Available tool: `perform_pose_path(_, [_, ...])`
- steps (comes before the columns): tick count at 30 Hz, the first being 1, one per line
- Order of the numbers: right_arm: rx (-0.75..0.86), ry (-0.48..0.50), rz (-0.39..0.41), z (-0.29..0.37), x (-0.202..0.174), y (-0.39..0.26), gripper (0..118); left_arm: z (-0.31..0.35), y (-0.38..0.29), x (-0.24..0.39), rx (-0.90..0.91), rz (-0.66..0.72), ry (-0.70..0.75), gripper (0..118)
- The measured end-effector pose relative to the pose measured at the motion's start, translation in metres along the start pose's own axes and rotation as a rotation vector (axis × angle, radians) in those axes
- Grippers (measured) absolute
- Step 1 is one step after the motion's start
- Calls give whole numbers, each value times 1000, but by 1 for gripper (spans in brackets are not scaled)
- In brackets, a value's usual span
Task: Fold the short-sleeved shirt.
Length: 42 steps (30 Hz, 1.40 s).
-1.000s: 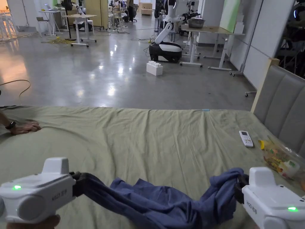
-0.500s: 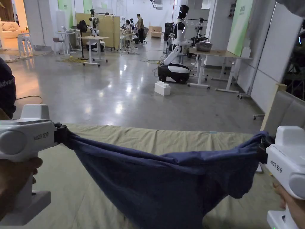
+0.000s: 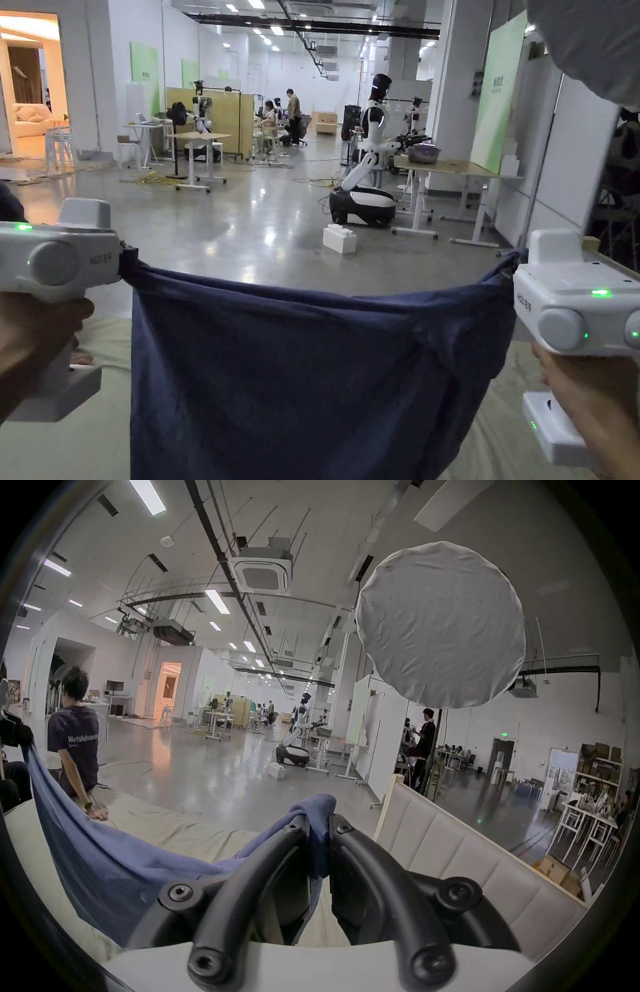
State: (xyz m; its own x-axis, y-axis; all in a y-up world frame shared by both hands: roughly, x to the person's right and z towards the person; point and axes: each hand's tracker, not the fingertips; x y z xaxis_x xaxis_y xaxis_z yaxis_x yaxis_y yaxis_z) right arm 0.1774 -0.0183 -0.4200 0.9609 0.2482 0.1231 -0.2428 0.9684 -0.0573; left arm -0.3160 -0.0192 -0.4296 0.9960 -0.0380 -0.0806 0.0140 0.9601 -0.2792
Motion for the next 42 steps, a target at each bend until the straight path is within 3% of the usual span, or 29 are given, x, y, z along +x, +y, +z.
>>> perform_pose_path(12, [61,-24,-39,-69,-6,42,9,-46,45,6,53,0,42,5])
perform_pose_path(20, [10,-15,-75,-46,-14,-26,9,-39,-11,10,48,-34,32,5])
perform_pose_path(28, [-54,37,-60,46,-17,-121,9,11,-113,14,-9,-88,0,5])
perform_pose_path(29, [-12,29,-16,60,-18,-127,9,23,-138,9,-29,-96,-6,5])
perform_pose_path(30, [-54,48,-50,75,-16,-140,9,33,-152,7,-34,-73,-4,5])
perform_pose_path(33, [-63,49,-52,115,-17,-163,9,70,-187,2,-57,22,-15,5])
perform_pose_path(42, [-151,98,-29,212,-18,-209,9,167,-254,-5,-100,70,-24,5])
